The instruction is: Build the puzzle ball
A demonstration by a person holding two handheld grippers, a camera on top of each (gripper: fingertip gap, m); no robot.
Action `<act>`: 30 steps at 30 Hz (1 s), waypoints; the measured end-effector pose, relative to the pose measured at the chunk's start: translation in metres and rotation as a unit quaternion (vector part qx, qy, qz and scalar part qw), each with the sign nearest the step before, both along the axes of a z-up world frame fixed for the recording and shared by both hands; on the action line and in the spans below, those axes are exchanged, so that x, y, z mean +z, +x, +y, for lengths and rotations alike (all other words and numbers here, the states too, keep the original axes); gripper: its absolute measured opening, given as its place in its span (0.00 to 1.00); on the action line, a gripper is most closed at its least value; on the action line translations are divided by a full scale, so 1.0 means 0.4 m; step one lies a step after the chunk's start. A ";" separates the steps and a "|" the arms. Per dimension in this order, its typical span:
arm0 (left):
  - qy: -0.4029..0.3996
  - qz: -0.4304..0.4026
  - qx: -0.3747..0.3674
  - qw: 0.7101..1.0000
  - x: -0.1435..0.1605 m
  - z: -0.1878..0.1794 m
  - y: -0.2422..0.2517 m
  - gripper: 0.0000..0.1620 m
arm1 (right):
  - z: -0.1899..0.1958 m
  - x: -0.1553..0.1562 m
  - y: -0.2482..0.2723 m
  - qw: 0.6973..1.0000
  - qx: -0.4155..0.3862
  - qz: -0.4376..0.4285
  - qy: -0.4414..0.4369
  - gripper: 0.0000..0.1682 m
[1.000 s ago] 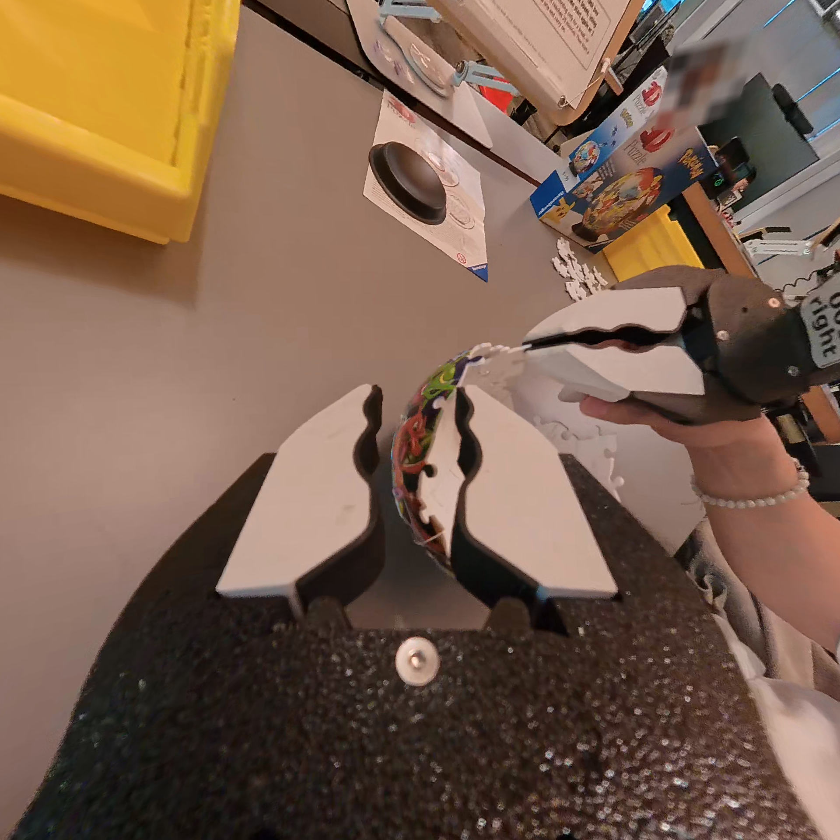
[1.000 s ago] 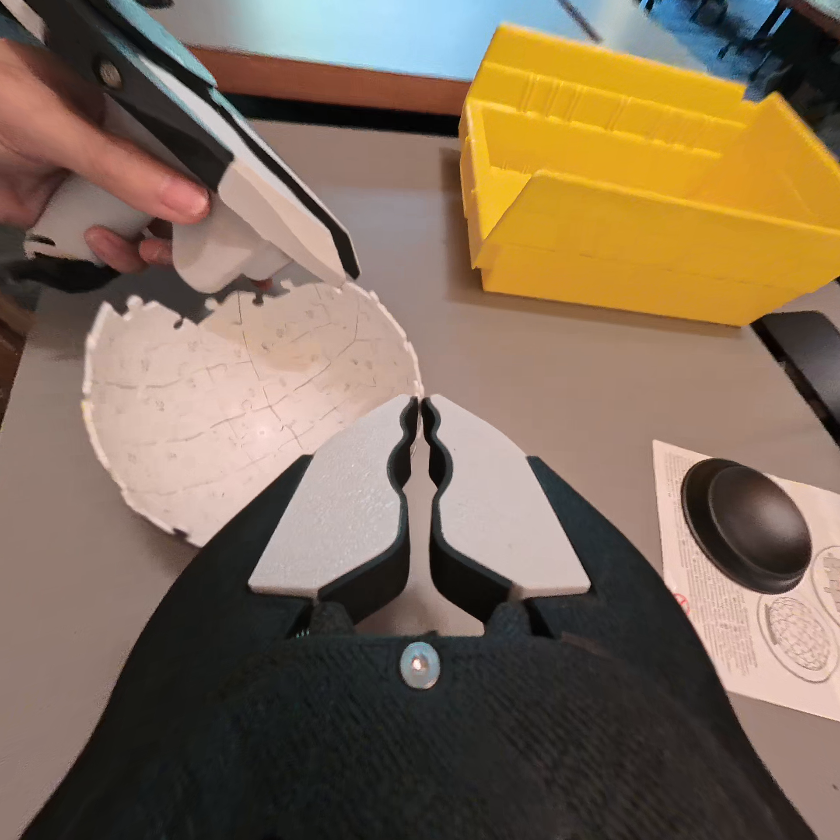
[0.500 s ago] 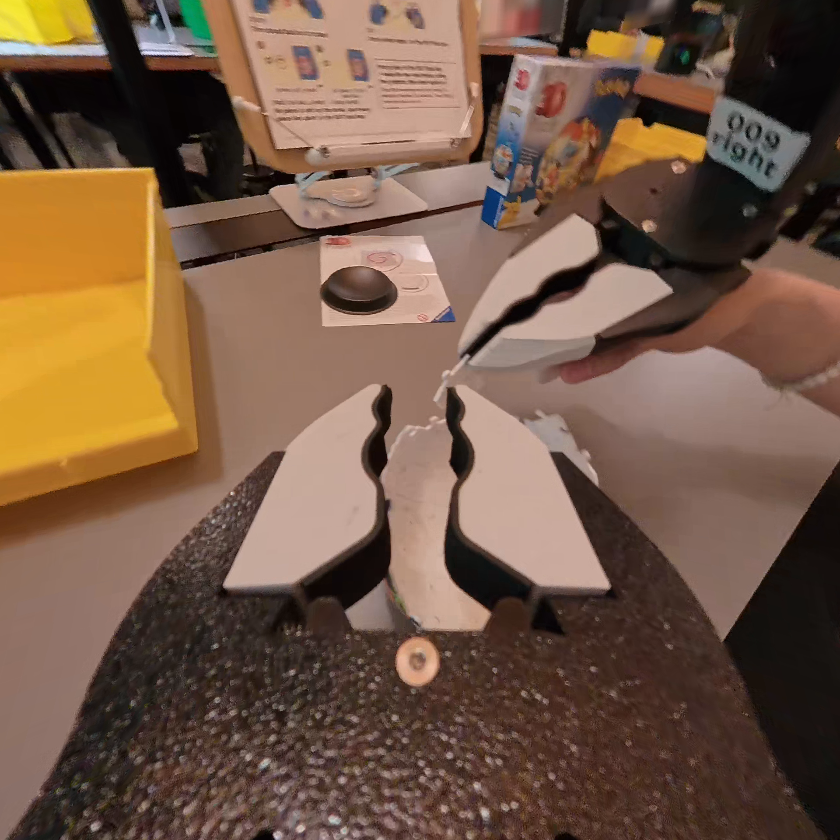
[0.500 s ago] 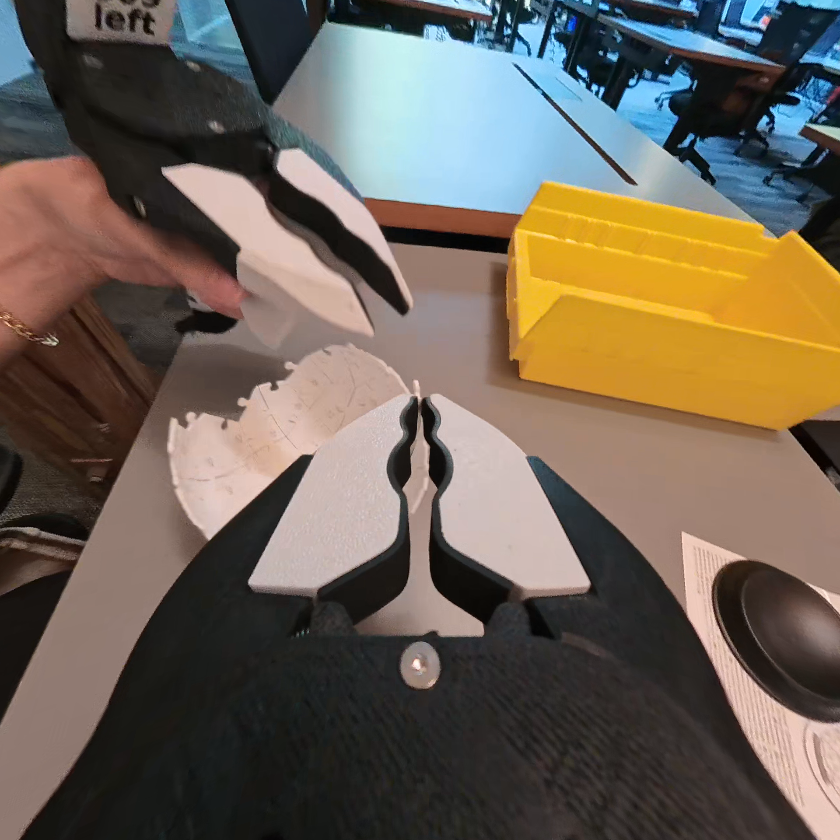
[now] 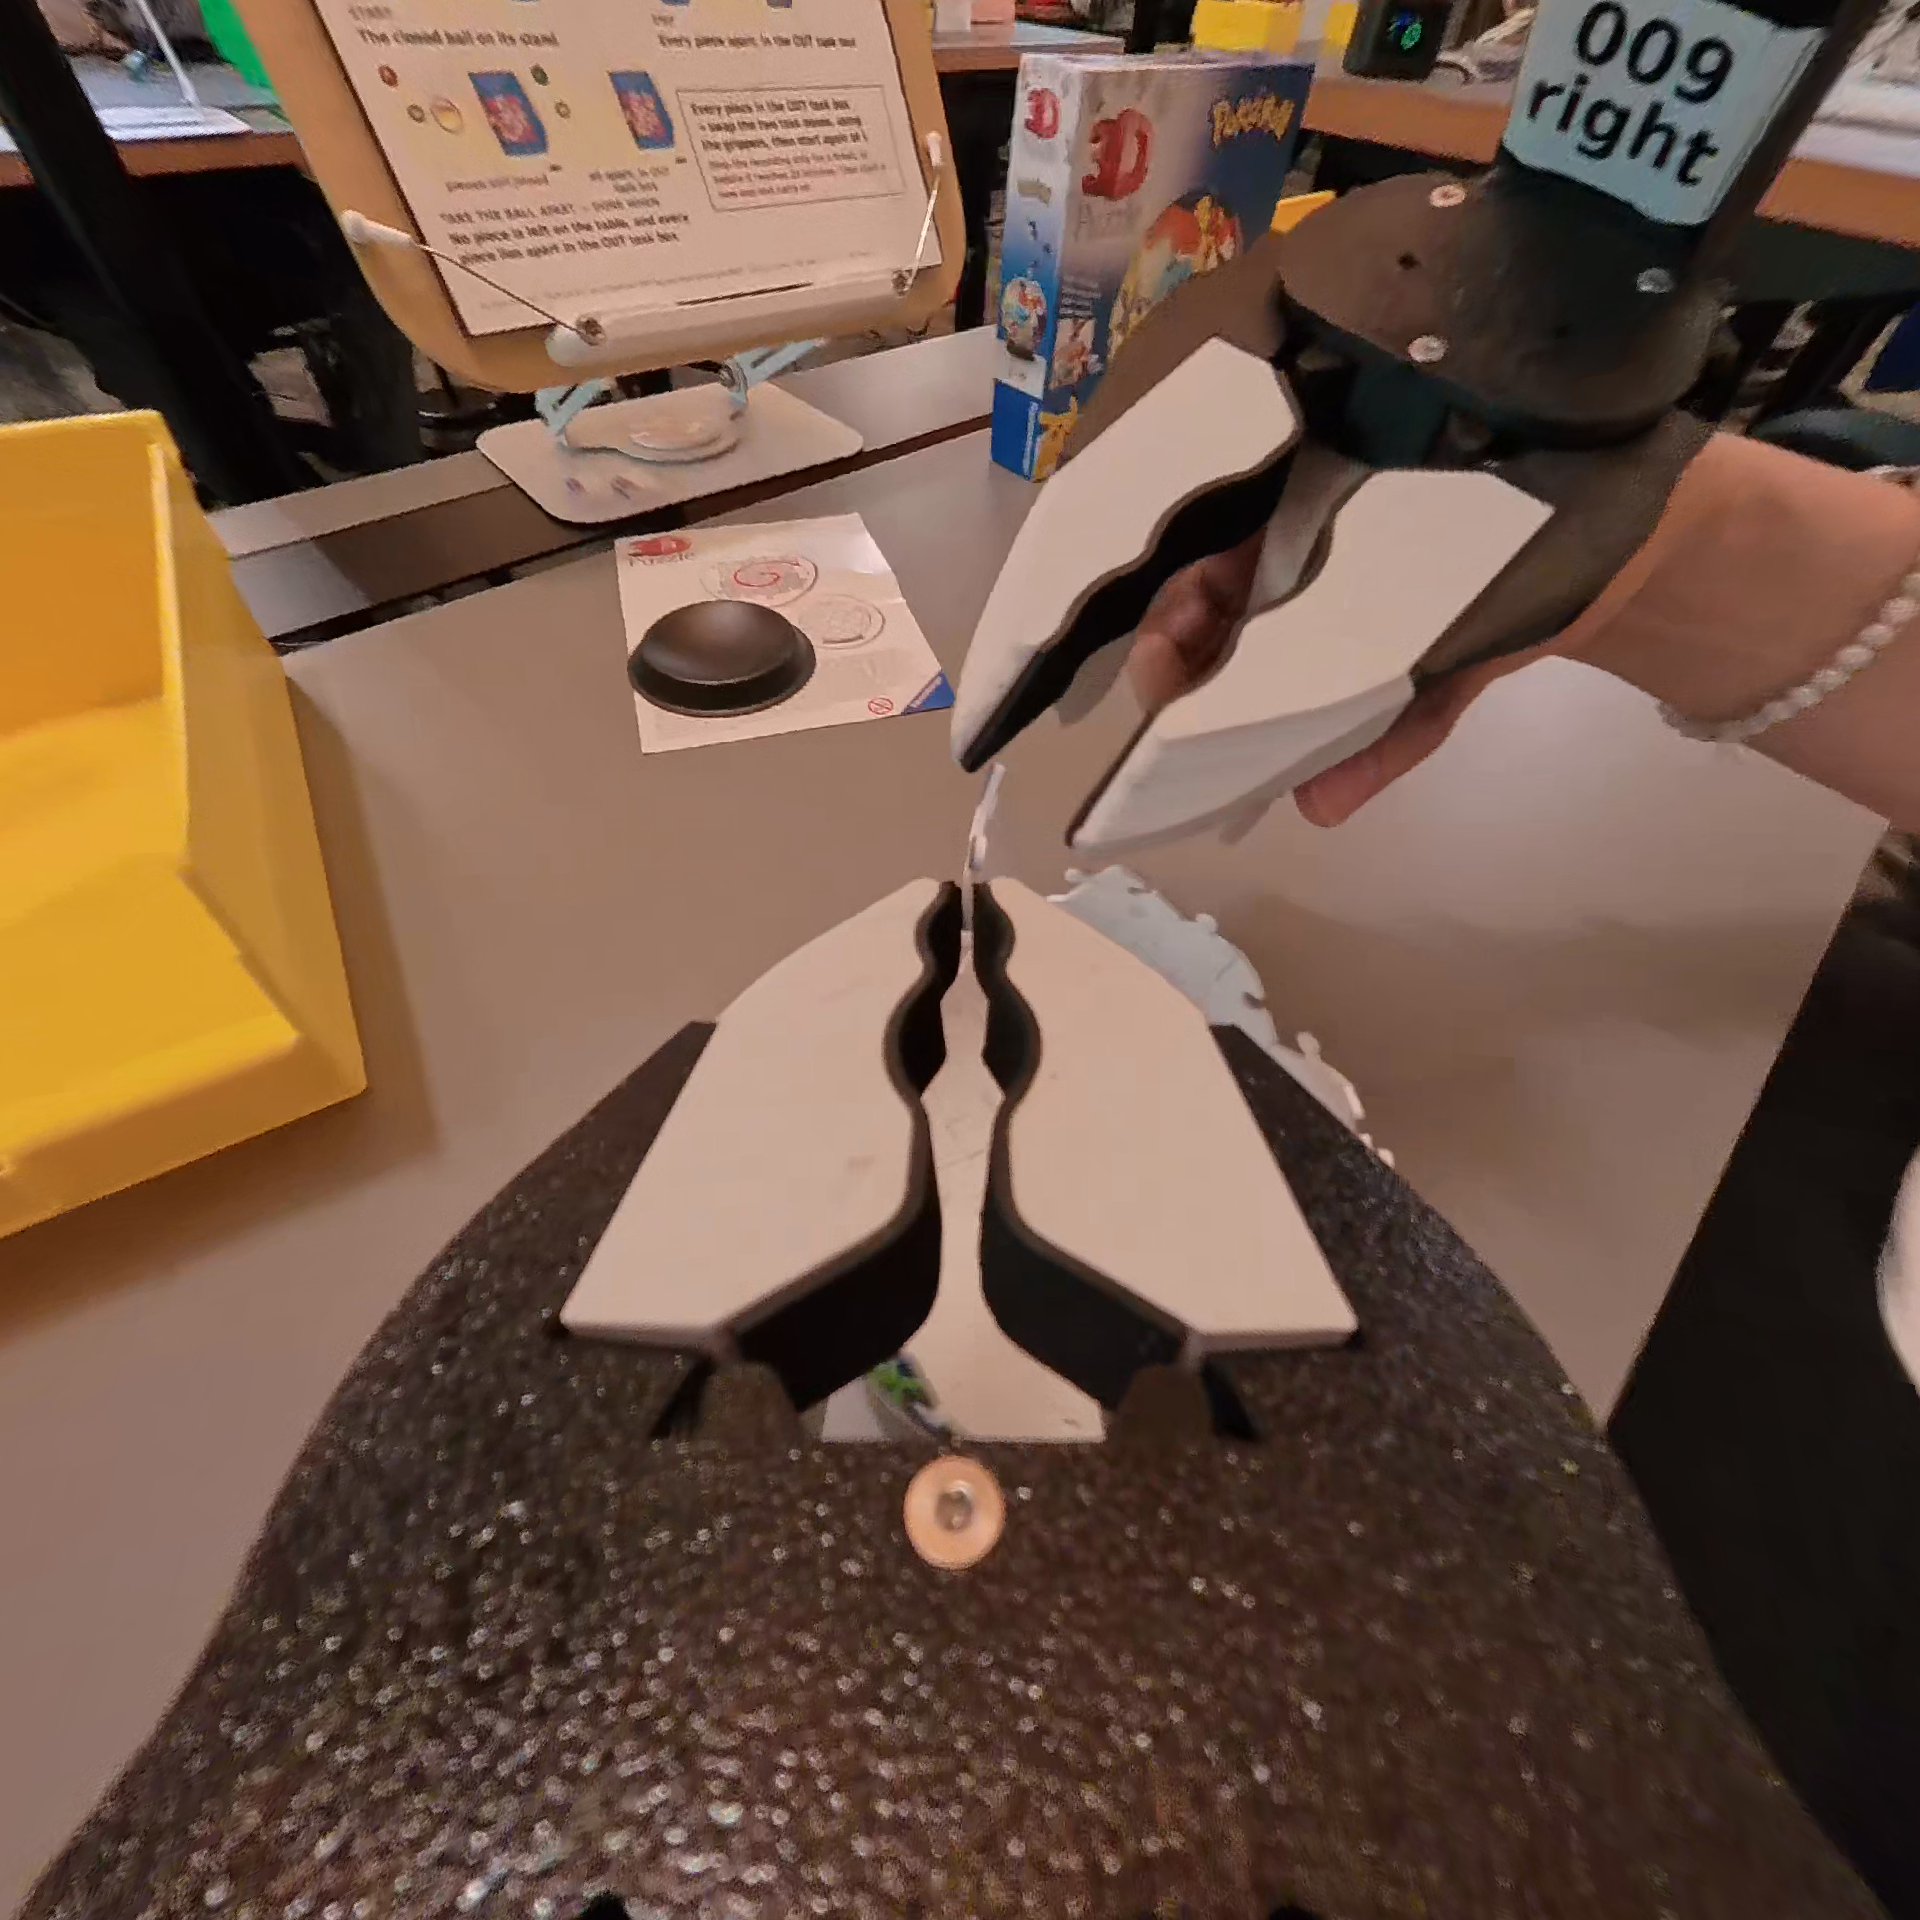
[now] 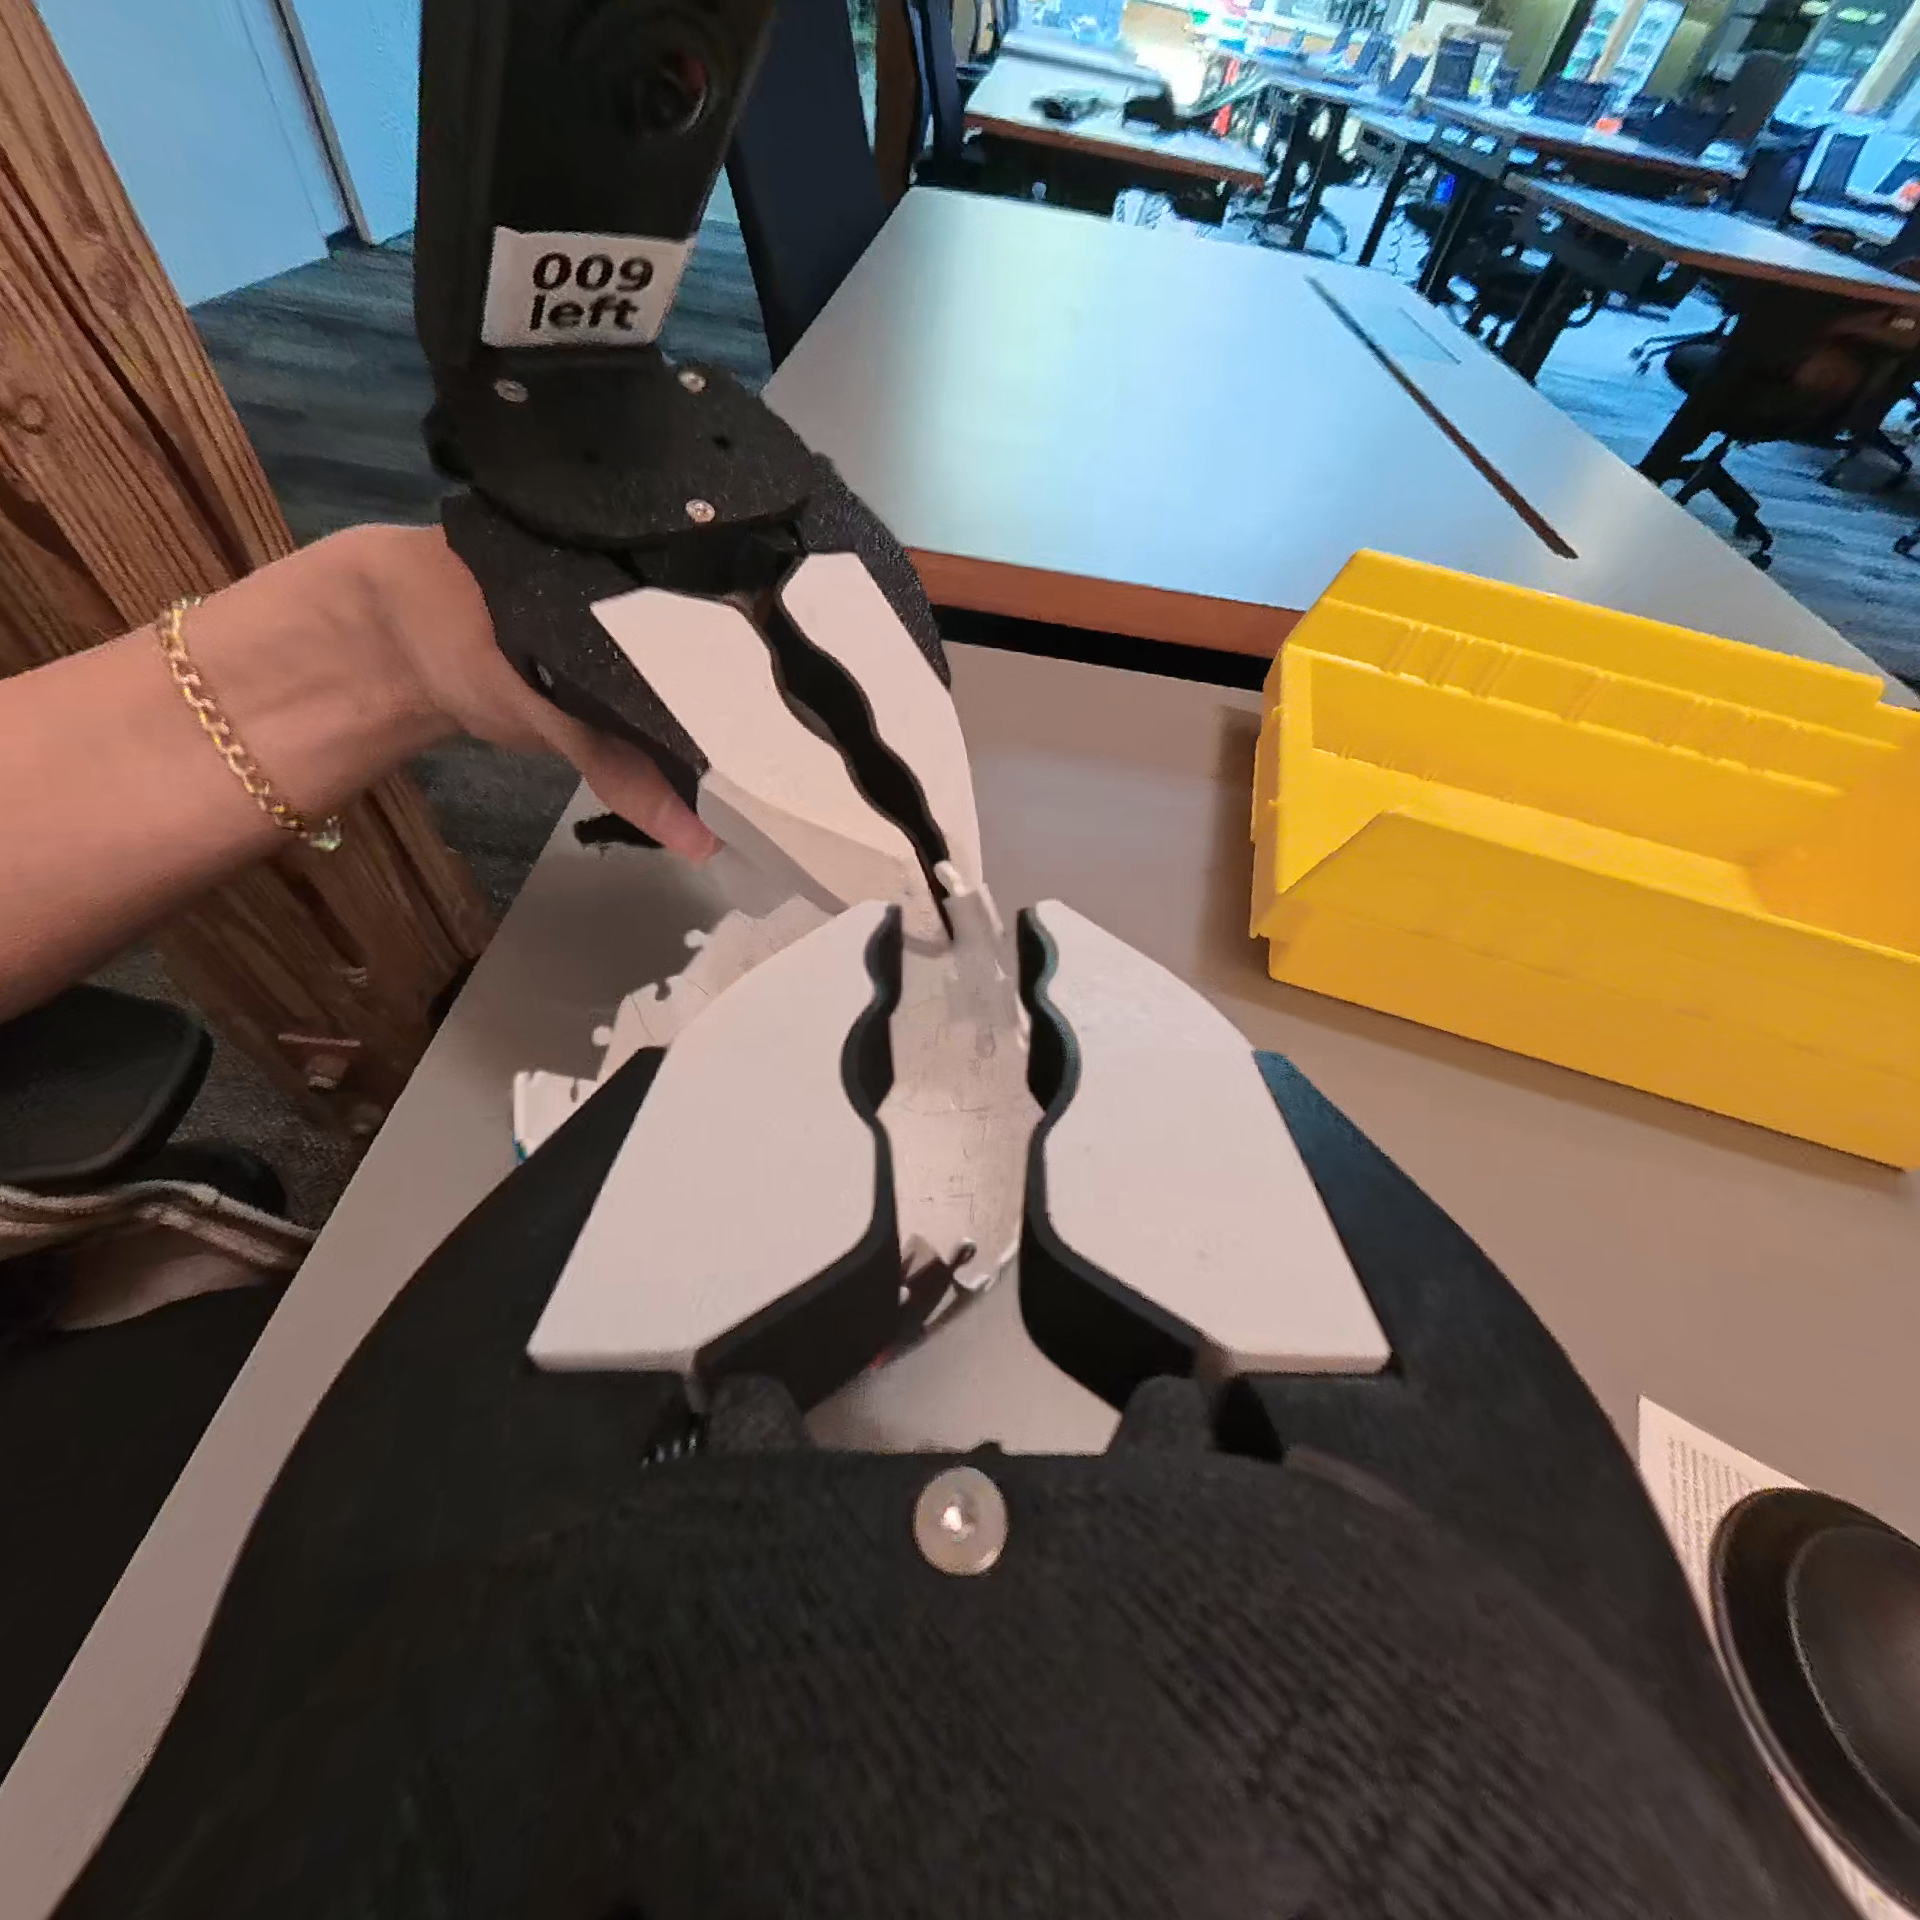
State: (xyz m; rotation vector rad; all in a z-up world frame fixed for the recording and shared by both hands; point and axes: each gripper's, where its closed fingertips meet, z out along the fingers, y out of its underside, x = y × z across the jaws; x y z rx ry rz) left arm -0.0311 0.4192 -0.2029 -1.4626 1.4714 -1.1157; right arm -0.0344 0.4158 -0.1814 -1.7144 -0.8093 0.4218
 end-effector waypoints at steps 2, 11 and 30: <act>-0.016 -0.007 -0.010 1.000 0.002 0.000 -0.007 0.01 | 0.006 -0.015 -0.003 1.000 0.013 -0.021 -0.012 0.18; -0.015 0.093 0.104 0.990 -0.022 0.069 -0.096 0.23 | 0.054 -0.057 -0.010 0.996 0.014 -0.087 -0.033 0.01; -0.031 0.333 0.135 0.933 -0.179 0.035 -0.142 0.17 | 0.063 -0.072 -0.022 0.992 0.051 -0.096 -0.070 0.01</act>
